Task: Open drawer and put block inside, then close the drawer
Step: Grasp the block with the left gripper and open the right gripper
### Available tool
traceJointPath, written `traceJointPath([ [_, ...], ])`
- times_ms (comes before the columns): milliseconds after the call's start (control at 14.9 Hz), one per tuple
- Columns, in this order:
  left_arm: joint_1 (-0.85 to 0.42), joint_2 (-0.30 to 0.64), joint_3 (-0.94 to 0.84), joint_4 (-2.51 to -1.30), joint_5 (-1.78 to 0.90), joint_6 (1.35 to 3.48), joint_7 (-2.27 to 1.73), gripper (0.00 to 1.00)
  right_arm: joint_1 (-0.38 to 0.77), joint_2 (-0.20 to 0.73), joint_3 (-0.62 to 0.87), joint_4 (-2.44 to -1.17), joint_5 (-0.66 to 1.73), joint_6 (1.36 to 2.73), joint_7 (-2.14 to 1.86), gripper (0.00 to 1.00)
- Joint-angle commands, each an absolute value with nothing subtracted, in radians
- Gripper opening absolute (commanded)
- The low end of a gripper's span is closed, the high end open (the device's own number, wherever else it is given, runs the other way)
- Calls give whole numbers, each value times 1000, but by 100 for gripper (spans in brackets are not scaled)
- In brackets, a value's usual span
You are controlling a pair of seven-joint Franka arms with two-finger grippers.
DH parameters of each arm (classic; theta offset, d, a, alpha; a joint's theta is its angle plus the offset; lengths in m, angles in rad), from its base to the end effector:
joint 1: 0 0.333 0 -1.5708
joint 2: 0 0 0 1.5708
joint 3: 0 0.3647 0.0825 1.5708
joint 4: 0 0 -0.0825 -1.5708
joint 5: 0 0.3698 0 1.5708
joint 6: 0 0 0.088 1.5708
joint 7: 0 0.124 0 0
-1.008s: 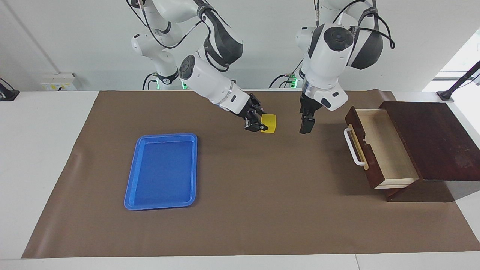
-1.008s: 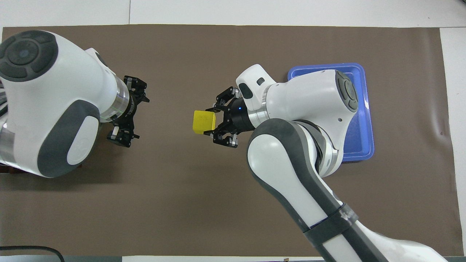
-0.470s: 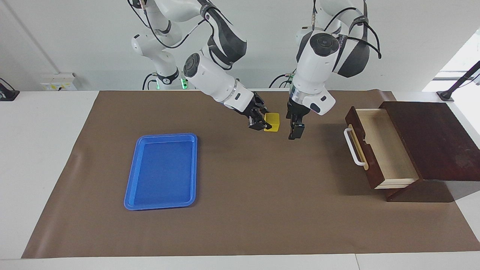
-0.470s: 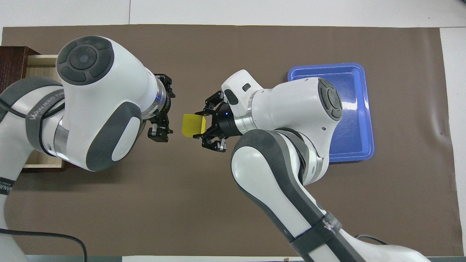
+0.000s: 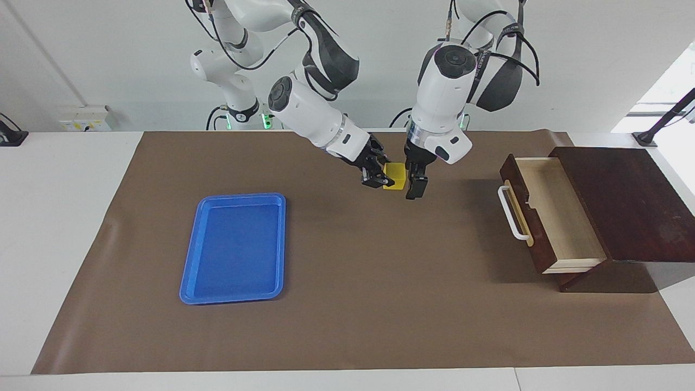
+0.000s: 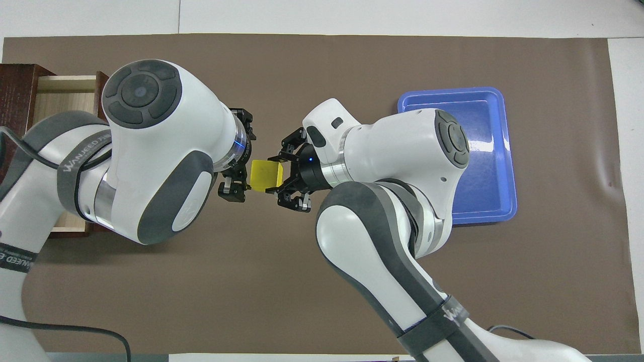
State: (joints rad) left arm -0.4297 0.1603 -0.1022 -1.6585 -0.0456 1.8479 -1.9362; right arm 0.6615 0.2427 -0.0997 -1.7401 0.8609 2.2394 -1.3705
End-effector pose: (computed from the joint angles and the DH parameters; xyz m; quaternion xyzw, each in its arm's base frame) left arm 0.5255 -0.3093 0.5483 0.7587 0.6506 -0.0235 0.0240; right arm 0.5396 0.3853 0.5107 -0.6891 -0.6248 -0.2459 0.2726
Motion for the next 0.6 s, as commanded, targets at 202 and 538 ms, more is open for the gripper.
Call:
traceJointPath([
  [202,-459,138,-95,-1707,-66,1838,-1948,100,664,253,-100,-1717,847,2241,-1350,0],
  [538,-465,137,-94,-1709,-66,1812,-1948,77,663,253,-100,-1713,847,2240,-1350,0],
])
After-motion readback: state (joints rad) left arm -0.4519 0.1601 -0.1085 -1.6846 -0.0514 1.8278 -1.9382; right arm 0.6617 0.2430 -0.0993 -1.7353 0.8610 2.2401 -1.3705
